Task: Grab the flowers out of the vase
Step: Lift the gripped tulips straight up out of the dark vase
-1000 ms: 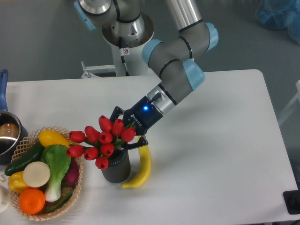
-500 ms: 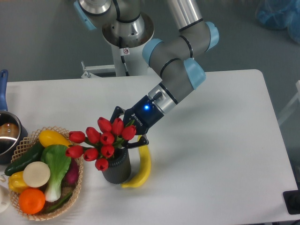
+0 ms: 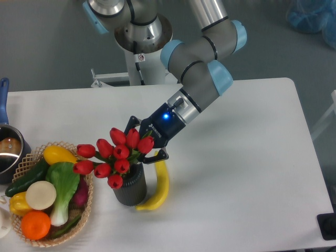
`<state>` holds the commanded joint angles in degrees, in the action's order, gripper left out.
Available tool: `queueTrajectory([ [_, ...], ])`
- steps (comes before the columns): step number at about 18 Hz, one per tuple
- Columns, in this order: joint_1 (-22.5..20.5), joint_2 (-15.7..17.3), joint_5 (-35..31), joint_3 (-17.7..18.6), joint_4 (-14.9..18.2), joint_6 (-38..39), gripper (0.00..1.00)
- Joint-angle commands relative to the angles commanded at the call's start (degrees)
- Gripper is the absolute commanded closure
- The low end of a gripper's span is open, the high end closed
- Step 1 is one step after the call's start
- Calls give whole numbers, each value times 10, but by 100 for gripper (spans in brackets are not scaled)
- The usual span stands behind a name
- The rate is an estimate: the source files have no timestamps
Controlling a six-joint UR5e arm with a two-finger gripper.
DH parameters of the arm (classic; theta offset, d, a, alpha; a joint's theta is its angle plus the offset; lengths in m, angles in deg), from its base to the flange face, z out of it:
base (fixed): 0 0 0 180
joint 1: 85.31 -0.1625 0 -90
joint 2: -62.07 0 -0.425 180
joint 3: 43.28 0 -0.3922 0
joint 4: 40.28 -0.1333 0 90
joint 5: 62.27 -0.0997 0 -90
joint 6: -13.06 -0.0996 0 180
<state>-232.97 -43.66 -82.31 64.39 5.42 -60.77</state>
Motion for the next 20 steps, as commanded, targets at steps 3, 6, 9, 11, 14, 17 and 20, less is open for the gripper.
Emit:
queueTrajectory([
  [3, -4, 5, 23, -12, 0, 21, 64],
  [6, -6, 13, 29, -27, 0, 39, 64],
  [9, -11, 25, 33, -40, 0, 68, 64],
  [11, -13, 33, 34, -44, 0, 83, 64],
  [14, -13, 40, 39, -51, 0, 97, 64],
  [17, -16, 47, 39, -71, 0, 139, 64],
  [20, -18, 57, 39, -92, 0, 188, 64],
])
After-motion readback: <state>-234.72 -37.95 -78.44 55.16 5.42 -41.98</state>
